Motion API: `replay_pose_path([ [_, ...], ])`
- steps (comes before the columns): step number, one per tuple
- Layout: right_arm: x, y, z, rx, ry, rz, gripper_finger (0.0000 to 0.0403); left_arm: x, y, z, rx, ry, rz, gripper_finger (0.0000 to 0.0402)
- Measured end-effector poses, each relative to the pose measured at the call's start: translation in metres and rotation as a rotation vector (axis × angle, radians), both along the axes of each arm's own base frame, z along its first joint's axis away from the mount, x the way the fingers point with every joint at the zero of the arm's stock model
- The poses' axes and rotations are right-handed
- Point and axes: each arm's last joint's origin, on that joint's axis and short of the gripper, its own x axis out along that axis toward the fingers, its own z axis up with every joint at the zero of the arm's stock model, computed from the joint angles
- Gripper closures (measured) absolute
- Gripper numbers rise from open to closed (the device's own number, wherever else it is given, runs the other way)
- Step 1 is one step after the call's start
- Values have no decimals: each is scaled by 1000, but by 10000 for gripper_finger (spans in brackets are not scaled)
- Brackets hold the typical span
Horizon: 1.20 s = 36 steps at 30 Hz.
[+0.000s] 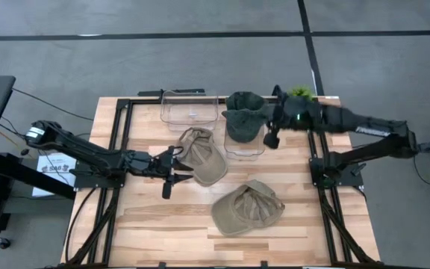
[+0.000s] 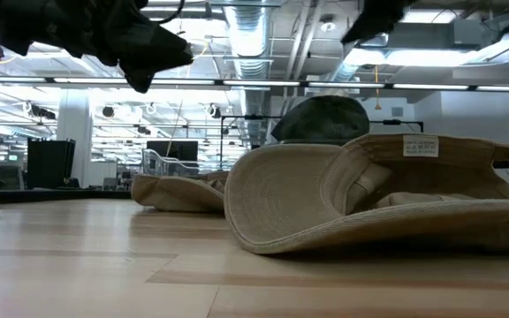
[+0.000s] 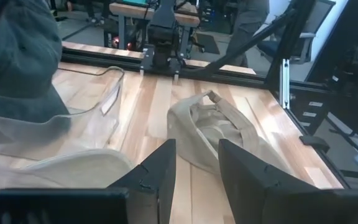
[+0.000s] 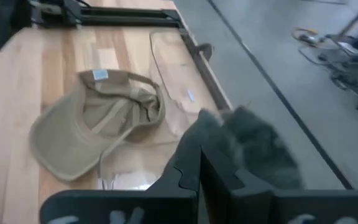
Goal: Pick & Place hat
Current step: Put the bottom brown cap into the left transparent bin
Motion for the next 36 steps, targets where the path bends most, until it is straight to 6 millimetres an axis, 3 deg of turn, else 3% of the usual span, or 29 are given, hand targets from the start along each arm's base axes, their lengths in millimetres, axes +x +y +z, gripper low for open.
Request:
replay_pose_path([
  [7,-8,45,-67,80,-12,-72,403,10,-3,-16,-25,46,8,284],
  [13,-6,81,-106,153,-26,-84,403,19,-5,-29,-62,63,17,284],
  [24,6,152,-149,161,-84,-84,403,38,-17,-61,-216,45,21,284],
  [36,-18,210,-173,234,-184,-59,403,66,-55,-73,-304,16,-66,284],
])
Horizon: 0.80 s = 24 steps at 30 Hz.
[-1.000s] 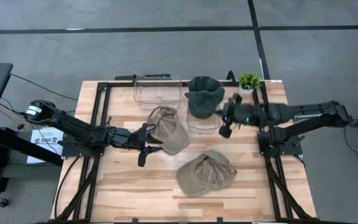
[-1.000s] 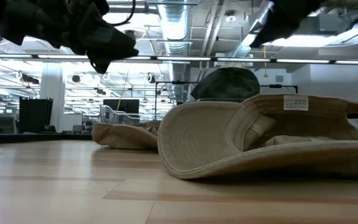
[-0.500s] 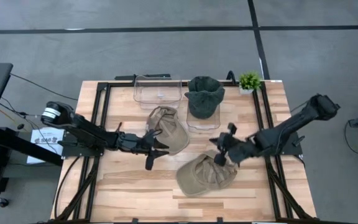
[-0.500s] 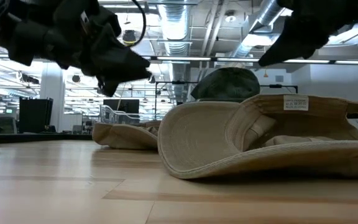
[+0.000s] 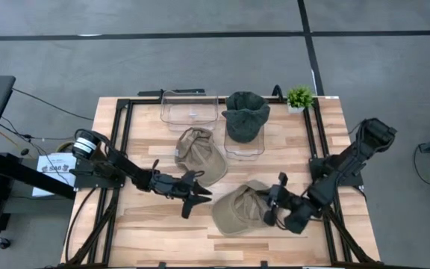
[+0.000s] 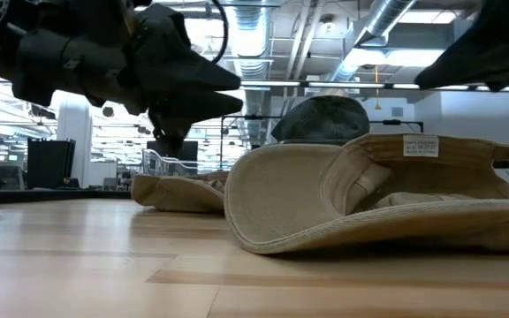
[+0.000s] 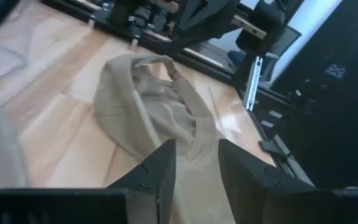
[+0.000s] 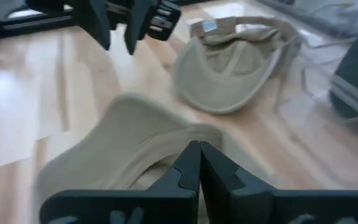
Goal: Pick & Place hat
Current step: Put the bottom brown cap into the left transparent bin
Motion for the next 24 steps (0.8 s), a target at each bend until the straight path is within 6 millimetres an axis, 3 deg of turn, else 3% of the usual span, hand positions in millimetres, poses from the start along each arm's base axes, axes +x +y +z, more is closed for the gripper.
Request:
replay_pose_path([
  [12,-44,44,9,44,-188,106,403,19,-9,0,-32,-8,37,284],
  [17,-54,50,9,45,-214,123,403,22,-14,-5,-29,7,27,284],
  [24,-53,50,9,41,-214,119,403,26,-12,-23,-6,59,38,284],
])
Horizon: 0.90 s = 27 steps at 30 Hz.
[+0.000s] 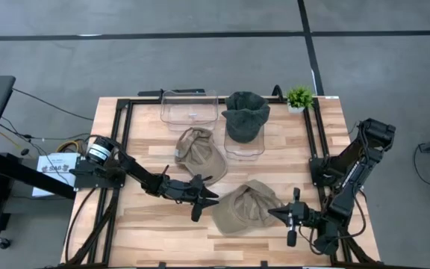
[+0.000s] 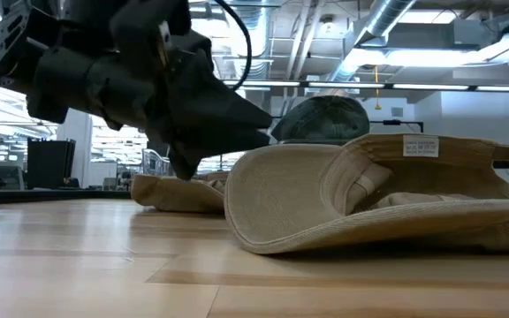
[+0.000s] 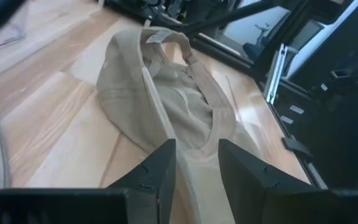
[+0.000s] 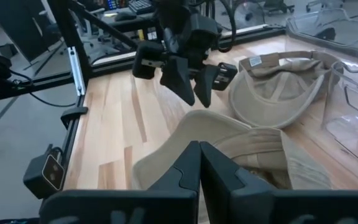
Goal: Pick & Place hat
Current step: Put the bottom brown cap into the left transparent bin
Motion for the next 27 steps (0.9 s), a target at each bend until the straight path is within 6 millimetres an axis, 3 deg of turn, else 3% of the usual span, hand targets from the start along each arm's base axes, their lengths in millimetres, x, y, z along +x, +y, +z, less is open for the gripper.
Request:
replay_pose_path([
  [27,1,0,0,1,7,3,403,7,0,-6,40,51,24,284],
])
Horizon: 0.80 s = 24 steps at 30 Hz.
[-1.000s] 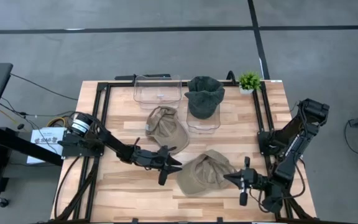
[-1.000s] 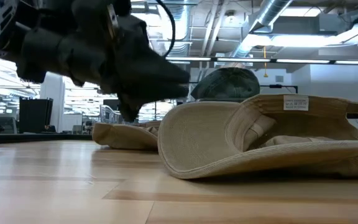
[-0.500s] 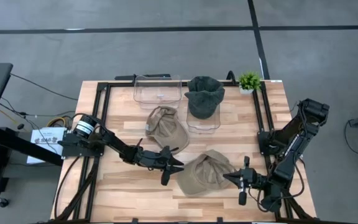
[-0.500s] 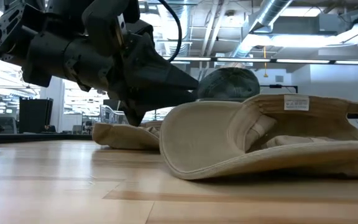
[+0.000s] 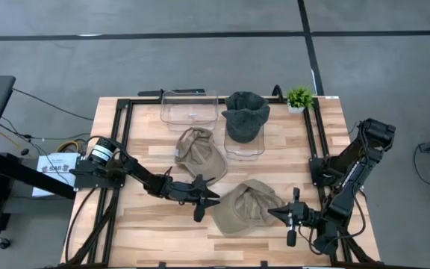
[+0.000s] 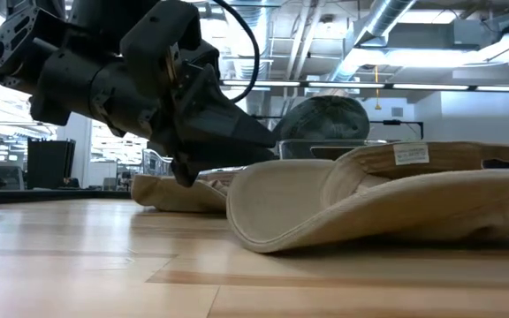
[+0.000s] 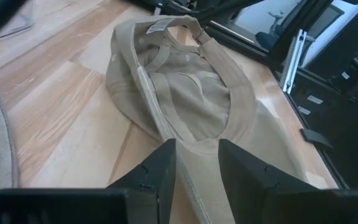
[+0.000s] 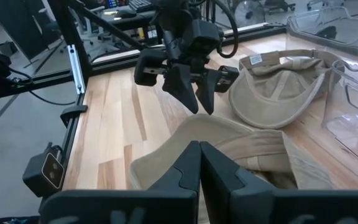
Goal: Pick & Place hat
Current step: Put the bottom brown cap into the left transparent bin
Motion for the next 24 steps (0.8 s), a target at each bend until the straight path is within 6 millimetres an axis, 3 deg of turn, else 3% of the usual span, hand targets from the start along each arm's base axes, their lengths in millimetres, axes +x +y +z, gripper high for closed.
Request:
replay_pose_path([
  [24,0,0,0,5,11,11,403,0,1,-2,1,22,-5,284],
])
